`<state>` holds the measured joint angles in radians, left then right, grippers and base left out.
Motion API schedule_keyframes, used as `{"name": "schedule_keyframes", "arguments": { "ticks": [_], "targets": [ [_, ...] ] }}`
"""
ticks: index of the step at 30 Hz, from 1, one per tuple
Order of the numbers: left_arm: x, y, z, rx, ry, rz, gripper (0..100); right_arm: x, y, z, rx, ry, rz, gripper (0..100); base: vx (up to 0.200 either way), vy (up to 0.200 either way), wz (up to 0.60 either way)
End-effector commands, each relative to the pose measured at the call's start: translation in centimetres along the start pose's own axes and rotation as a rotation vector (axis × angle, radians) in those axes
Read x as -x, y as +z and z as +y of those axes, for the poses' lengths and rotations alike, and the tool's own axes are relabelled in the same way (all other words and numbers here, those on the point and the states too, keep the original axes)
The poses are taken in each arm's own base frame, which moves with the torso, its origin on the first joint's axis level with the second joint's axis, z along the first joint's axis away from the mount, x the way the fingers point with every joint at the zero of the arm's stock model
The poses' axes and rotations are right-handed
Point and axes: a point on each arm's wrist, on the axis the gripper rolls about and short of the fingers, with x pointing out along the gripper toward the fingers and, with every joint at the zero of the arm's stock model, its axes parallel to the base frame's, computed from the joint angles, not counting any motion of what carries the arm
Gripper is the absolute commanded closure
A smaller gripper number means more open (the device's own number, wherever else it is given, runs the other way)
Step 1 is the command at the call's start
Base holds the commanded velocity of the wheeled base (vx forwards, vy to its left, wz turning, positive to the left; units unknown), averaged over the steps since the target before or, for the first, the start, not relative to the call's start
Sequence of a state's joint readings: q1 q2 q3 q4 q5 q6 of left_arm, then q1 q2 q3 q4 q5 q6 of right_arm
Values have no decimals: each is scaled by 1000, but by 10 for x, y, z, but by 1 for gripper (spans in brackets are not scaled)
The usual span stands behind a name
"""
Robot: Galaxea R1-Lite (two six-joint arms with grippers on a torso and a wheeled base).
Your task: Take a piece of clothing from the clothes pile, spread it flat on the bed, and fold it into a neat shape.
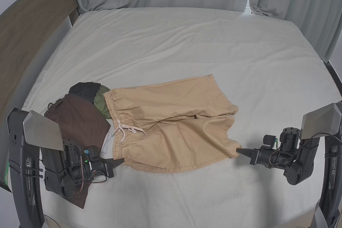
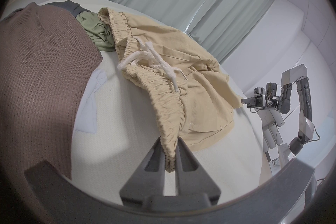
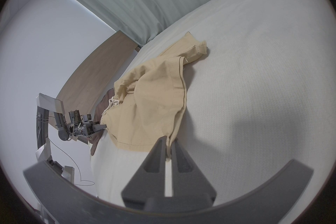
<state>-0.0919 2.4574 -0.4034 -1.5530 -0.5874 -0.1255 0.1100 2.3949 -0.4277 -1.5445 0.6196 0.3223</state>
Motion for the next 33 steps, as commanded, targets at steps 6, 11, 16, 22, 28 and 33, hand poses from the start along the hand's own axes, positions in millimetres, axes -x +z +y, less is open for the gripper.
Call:
{"name": "schedule_keyframes", "arguments": {
  "ticks": [6, 11, 16, 22, 28, 33],
  "targets": [
    [7, 5, -2, 3, -32, -7, 100, 11, -1, -1, 50, -33, 3, 100, 0, 0, 0],
    [34, 5, -13, 36, -111, 19, 100, 31, -7, 0, 69, -69, 28, 100, 0, 0, 0],
    [55, -2, -22, 84, -145, 57, 100, 45, -19, -2, 88, -94, 77, 100, 0, 0, 0],
    [63, -12, -26, 119, -160, 101, 100, 55, -29, 5, 88, -100, 124, 100, 0, 0, 0],
    [62, -20, -24, 141, -153, 130, 100, 64, -38, 10, 78, -103, 168, 100, 0, 0, 0],
    [64, -28, -16, 109, -137, 141, 100, 69, -43, 12, 59, -108, 188, 100, 0, 0, 0]
  ]
}}
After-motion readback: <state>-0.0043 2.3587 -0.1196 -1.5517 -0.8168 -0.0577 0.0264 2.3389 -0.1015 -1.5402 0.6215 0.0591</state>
